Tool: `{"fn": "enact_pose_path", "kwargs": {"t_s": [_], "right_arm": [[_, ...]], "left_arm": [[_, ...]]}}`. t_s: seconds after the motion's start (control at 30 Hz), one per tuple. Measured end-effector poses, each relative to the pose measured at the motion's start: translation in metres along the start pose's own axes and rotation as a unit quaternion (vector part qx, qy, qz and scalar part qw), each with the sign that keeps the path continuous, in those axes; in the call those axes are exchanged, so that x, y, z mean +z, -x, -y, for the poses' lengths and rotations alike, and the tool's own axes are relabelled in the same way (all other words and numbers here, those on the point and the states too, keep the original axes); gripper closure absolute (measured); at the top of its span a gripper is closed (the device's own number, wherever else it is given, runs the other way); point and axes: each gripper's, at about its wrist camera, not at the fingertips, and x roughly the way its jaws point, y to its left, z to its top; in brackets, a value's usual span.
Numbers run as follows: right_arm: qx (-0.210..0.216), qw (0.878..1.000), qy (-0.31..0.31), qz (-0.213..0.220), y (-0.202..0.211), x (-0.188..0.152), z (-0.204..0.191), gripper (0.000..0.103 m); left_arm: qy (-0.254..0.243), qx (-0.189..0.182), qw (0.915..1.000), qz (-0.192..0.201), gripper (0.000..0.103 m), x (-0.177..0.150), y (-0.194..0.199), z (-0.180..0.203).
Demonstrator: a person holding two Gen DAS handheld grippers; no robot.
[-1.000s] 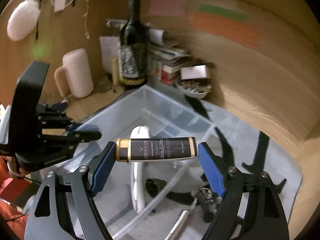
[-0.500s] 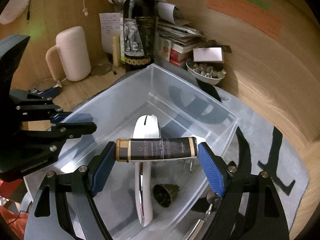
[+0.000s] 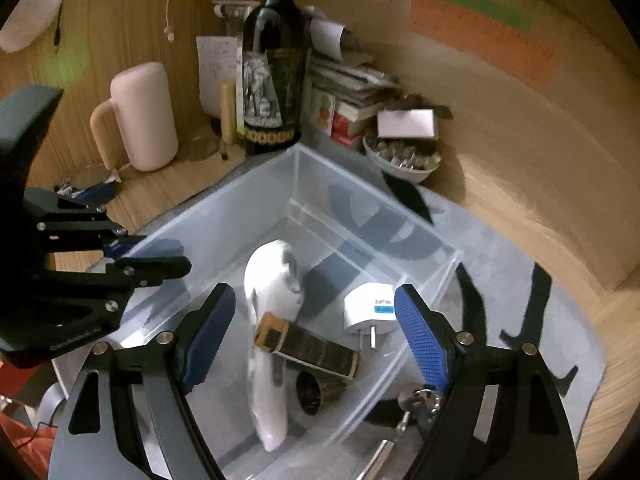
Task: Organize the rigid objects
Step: 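Grasp the black-and-gold bottle with the right gripper and drop it into the box, then grasp the small black item on the rug with the right gripper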
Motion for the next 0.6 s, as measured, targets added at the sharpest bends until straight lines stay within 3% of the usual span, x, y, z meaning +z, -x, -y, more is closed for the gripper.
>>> {"fn": "enact_pose_path", "kwargs": {"t_s": [0.33,0.6], "right_arm": [[-0.052,0.997,-0.034,0.049,0.043,0.000,0.036,0.022],[-0.106,0.990,-0.087,0.030,0.053,-0.021,0.092,0.022]], "left_arm": [[0.000,0.000,1.0000,0.000,0.095,0.000,0.000,0.001],[0.000,0.000,1.0000,0.000,0.095,0.000,0.000,0.001]]}}
